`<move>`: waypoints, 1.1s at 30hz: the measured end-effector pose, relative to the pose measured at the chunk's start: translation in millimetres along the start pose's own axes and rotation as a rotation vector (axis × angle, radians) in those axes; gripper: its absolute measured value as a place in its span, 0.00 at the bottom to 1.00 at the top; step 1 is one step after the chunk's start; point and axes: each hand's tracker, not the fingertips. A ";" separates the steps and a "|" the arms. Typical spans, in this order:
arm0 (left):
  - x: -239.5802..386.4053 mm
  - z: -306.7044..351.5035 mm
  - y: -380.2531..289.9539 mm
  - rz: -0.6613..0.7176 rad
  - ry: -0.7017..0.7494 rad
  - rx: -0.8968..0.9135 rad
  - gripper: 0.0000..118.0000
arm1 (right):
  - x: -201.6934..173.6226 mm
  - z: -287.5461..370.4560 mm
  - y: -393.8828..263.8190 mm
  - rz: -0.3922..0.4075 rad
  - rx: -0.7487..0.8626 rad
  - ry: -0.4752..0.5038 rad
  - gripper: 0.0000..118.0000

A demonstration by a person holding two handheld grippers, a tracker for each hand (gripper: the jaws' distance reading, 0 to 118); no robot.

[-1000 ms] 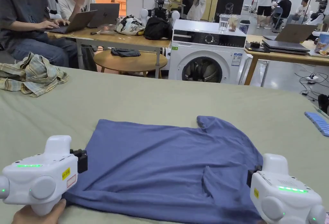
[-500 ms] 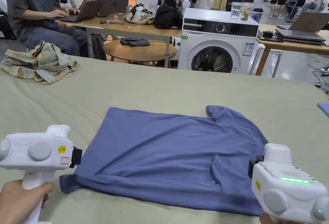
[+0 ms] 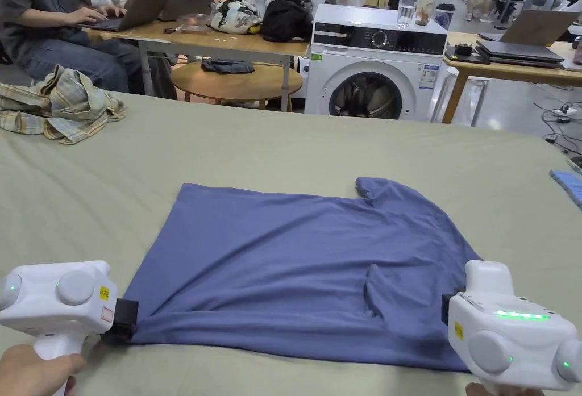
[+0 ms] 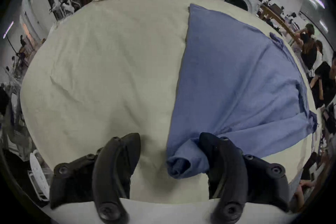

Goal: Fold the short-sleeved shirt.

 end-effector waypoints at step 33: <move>-12.2 44.3 40.2 -0.026 -0.203 0.295 0.03 | 59.7 -11.2 15.6 -0.014 -0.155 0.098 0.01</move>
